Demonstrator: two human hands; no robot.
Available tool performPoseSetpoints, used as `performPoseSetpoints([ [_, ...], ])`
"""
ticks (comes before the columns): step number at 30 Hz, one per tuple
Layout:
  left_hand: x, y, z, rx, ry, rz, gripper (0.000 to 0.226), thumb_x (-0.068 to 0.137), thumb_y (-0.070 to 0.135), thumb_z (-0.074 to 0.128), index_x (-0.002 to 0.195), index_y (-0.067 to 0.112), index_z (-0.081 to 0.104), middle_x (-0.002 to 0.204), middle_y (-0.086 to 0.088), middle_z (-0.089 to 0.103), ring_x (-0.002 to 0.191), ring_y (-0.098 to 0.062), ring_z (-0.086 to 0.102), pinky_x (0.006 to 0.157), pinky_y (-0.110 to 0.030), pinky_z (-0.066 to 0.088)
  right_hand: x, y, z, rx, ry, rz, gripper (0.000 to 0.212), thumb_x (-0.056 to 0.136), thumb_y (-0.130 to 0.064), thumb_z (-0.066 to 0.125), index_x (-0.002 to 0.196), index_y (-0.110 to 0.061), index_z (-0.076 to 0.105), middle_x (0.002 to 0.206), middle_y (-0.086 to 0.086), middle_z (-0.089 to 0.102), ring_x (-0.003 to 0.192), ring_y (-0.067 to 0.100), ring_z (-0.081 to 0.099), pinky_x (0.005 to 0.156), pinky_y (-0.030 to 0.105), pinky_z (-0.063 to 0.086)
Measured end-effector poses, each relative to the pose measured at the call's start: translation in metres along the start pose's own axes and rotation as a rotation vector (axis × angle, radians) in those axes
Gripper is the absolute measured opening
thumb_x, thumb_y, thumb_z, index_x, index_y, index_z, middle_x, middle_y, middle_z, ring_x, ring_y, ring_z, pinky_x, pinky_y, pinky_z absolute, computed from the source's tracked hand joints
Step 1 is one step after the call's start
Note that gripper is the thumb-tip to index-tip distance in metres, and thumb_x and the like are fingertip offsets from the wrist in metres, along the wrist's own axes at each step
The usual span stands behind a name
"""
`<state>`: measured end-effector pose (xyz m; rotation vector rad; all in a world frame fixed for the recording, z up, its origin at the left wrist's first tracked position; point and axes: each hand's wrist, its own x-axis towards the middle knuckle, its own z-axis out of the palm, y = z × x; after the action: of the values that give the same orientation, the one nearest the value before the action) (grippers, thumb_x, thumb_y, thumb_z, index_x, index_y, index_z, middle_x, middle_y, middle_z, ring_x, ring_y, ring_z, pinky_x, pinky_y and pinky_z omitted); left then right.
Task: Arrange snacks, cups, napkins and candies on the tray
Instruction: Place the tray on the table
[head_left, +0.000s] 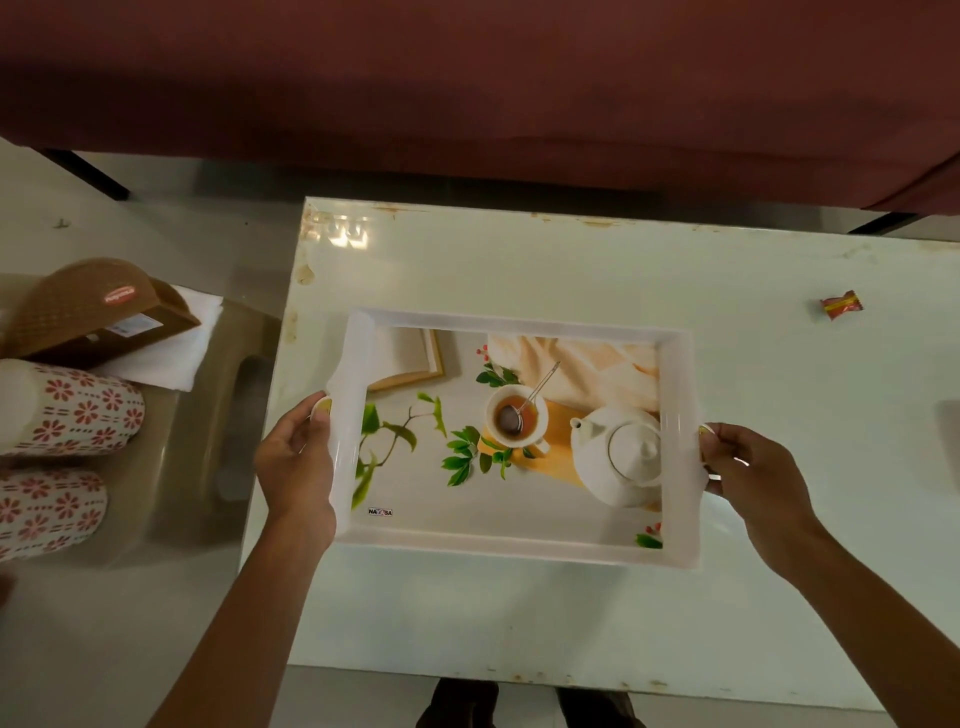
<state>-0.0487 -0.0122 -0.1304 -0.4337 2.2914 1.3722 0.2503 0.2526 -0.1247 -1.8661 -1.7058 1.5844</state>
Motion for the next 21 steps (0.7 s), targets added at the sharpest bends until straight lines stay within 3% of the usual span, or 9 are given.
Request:
performPoseSetpoints([
  [11, 0.001, -0.008, 0.004, -0.021, -0.014, -0.027, 0.024, 0.098, 0.026, 0.06, 0.12, 0.022, 0.068, 0.115, 0.004, 0.062, 0.108, -0.023, 0.057, 0.1, -0.052, 0.05, 0.005, 0.003, 0.006, -0.039, 0.046, 0.02, 0.008, 0.098, -0.021, 0.058, 0.099, -0.023, 0.066, 0.099, 0.001, 0.069, 0.093, 0.027, 0.067, 0.083, 0.044, 0.058],
  [14, 0.0, -0.007, 0.003, -0.033, -0.031, -0.041, 0.025, 0.097, 0.028, 0.06, 0.121, 0.023, 0.068, 0.117, 0.004, 0.062, 0.11, -0.025, 0.057, 0.098, -0.051, 0.052, 0.005, 0.001, 0.007, -0.041, 0.039, 0.039, 0.008, 0.098, -0.021, 0.058, 0.097, -0.024, 0.065, 0.1, 0.002, 0.068, 0.096, 0.029, 0.067, 0.082, 0.043, 0.058],
  [17, -0.002, -0.005, 0.001, -0.064, -0.037, -0.075, 0.03, 0.098, 0.031, 0.059, 0.127, 0.027, 0.064, 0.118, 0.001, 0.061, 0.106, -0.025, 0.058, 0.091, -0.046, 0.055, 0.0, -0.004, 0.006, -0.09, 0.051, 0.053, 0.015, 0.097, -0.023, 0.059, 0.11, -0.018, 0.065, 0.108, 0.003, 0.068, 0.097, 0.029, 0.067, 0.089, 0.048, 0.056],
  [21, -0.013, -0.007, -0.015, -0.205, -0.032, -0.138, 0.033, 0.099, 0.024, 0.058, 0.132, 0.026, 0.058, 0.123, -0.008, 0.065, 0.111, -0.029, 0.064, 0.096, -0.049, 0.054, -0.019, -0.021, 0.006, -0.336, 0.185, -0.104, 0.033, 0.096, -0.026, 0.061, 0.125, -0.012, 0.059, 0.121, 0.003, 0.062, 0.094, 0.017, 0.059, 0.08, 0.032, 0.044],
])
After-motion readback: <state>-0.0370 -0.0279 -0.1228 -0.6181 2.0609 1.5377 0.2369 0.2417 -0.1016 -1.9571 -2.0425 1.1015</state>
